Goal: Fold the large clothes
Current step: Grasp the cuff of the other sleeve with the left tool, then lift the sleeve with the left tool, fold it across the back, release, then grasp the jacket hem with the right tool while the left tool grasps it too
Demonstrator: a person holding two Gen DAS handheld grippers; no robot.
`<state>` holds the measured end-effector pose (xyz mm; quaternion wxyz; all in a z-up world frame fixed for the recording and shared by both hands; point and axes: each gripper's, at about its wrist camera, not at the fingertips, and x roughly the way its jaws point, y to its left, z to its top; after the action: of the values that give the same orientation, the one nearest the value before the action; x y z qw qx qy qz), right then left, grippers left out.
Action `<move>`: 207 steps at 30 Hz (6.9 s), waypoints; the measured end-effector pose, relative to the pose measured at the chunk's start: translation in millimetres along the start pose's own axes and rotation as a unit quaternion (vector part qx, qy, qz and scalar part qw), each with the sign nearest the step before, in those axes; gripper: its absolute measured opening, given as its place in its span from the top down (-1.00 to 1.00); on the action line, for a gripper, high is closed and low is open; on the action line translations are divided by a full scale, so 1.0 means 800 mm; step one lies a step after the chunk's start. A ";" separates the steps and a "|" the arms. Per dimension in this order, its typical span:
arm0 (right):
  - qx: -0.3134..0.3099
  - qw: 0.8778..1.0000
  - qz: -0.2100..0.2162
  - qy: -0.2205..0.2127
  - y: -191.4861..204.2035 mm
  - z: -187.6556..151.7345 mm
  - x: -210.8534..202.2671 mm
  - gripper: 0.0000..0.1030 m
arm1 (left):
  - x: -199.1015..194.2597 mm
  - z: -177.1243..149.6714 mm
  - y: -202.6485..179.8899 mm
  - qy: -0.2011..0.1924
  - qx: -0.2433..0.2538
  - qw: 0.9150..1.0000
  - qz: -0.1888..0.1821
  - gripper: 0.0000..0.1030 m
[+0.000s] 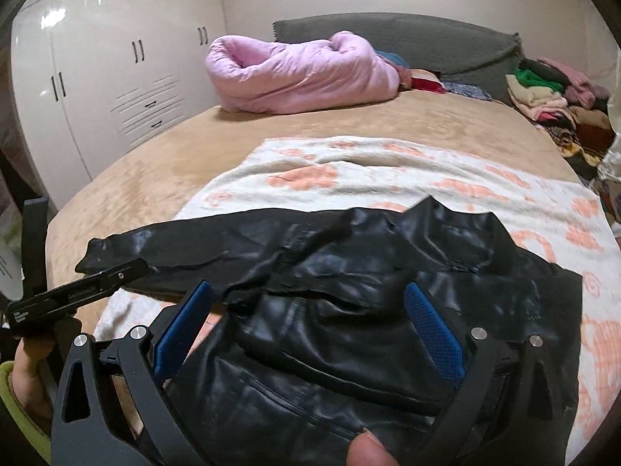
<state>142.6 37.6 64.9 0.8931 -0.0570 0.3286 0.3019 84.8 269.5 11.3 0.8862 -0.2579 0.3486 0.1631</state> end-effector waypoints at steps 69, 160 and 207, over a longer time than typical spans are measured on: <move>0.096 0.995 0.018 0.000 -0.072 -0.056 -0.042 -0.91 | -0.109 0.060 0.016 -0.192 -0.071 0.977 -0.050 0.98; 0.090 0.993 -0.042 -0.057 -0.259 -0.029 -0.106 0.79 | 0.012 0.013 -0.178 -0.007 0.145 0.984 -0.102 -0.81; 0.093 0.980 -0.152 0.084 -0.266 -0.058 0.048 0.17 | 0.157 -0.057 -0.224 0.118 0.223 0.960 -0.117 0.60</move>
<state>262.6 -129.5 -15.6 0.8990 -0.0478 0.4170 0.1249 233.1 111.4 -43.5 0.8866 -0.1103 0.4458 -0.0554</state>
